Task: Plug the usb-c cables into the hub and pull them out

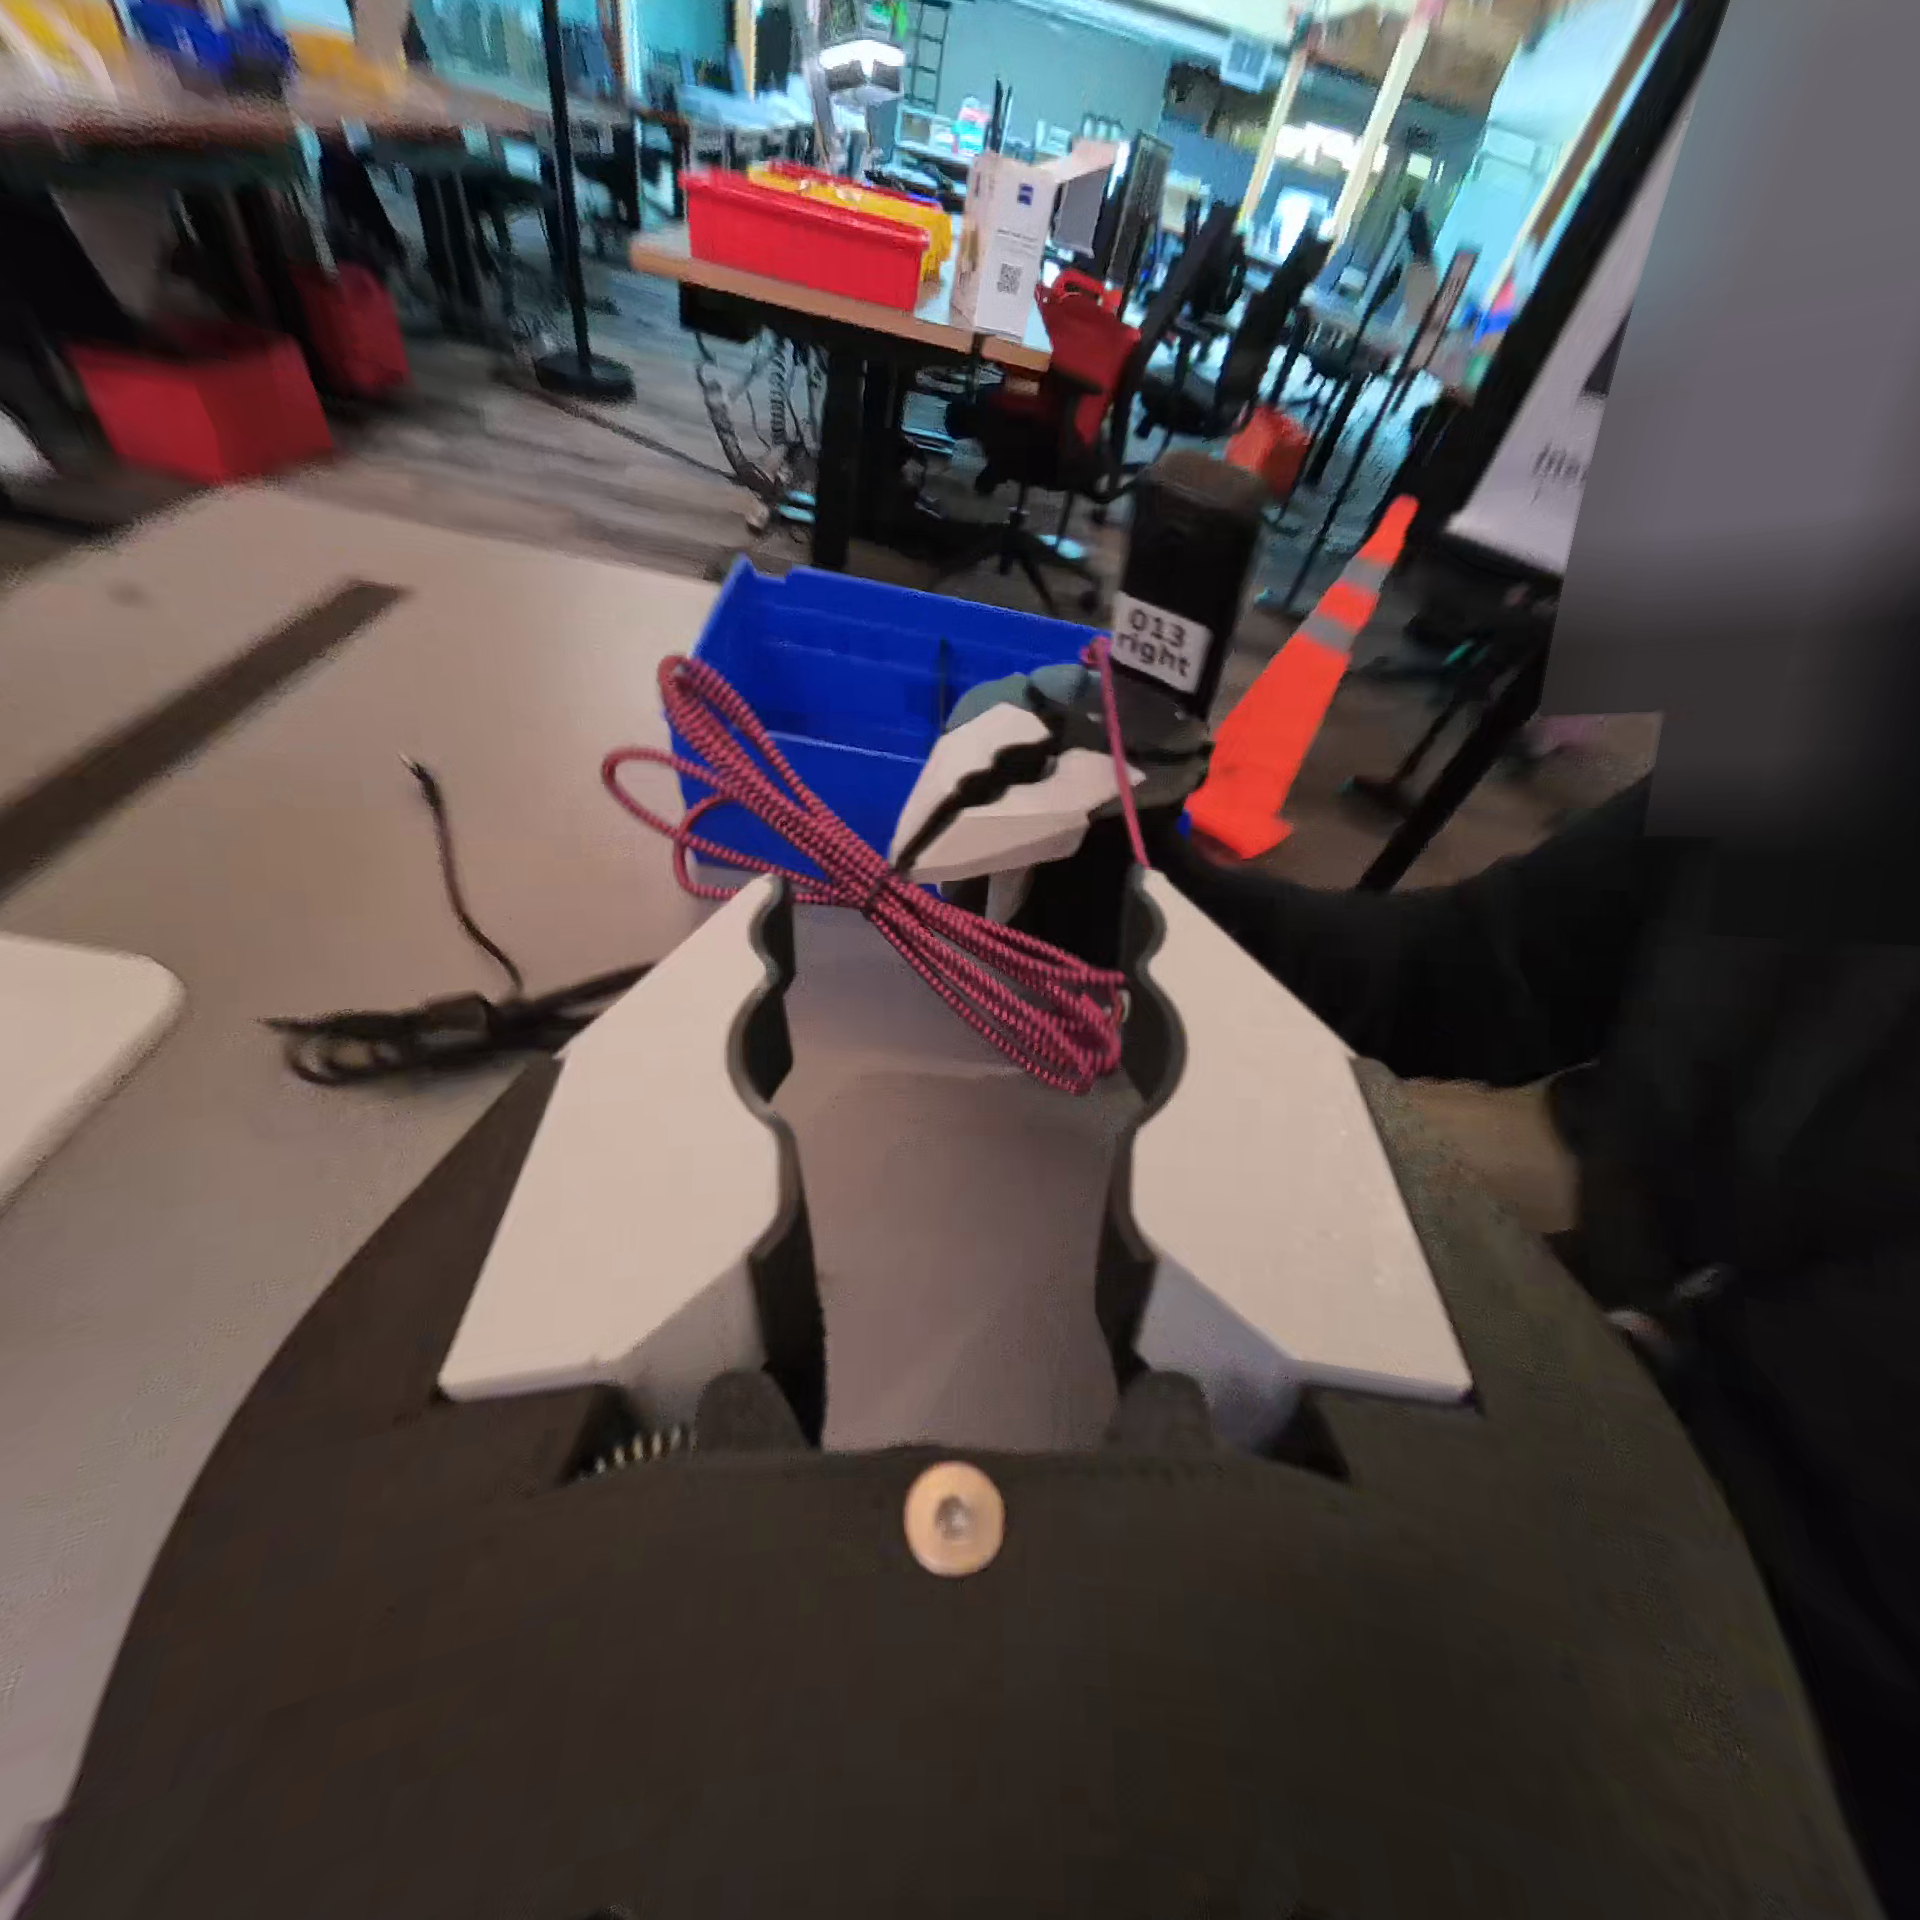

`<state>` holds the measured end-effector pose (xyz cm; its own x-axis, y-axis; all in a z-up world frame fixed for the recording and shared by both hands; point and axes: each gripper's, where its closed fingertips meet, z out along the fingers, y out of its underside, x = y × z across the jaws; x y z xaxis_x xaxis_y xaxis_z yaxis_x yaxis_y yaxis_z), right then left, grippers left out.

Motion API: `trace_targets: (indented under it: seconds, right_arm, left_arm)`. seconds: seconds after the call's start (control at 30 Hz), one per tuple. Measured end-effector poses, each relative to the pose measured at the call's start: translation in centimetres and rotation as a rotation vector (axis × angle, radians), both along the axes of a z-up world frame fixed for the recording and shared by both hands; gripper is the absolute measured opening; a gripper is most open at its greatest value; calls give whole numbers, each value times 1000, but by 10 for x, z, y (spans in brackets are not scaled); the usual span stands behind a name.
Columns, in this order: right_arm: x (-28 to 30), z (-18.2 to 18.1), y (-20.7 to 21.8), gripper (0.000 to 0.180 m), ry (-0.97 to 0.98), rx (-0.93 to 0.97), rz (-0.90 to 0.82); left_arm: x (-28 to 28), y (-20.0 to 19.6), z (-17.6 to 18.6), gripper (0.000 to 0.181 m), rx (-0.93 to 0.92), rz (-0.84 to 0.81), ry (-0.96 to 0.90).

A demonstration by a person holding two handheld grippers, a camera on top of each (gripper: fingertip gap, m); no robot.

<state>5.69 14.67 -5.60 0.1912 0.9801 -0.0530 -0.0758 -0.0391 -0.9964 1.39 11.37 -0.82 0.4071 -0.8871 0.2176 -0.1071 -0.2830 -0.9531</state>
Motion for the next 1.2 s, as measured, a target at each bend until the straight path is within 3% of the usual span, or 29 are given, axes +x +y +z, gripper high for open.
trace_targets:
  seconds: [0.07,0.17,0.27,0.43,0.7,0.87,0.97,1.2]
  right_arm:
    - [-5,0,-7,0,-51,91,-17]
    - [-13,3,-20,0,-104,196,-19]
    - [-23,-4,-33,0,-193,301,-11]
    - [-29,-19,-33,0,-275,346,-23]
    - [-20,-14,-12,0,-170,144,-30]
    - [-7,5,-4,0,-51,34,-2]
    - [-6,9,-6,0,-50,48,-5]
    - [-7,11,-16,0,-75,141,-31]
  left_arm:
    - [2,12,-7,78,-194,-38,-93]
    - [11,33,-30,83,-378,-78,-160]
    - [24,41,-29,82,-443,-160,-227]
    - [36,30,-8,27,-284,-246,-169]
    - [52,-38,-16,24,64,-344,169]
    - [59,-60,-62,0,102,-351,386]
    - [62,-57,-67,1,51,-323,339]
    - [50,-51,-63,23,-118,-281,194]
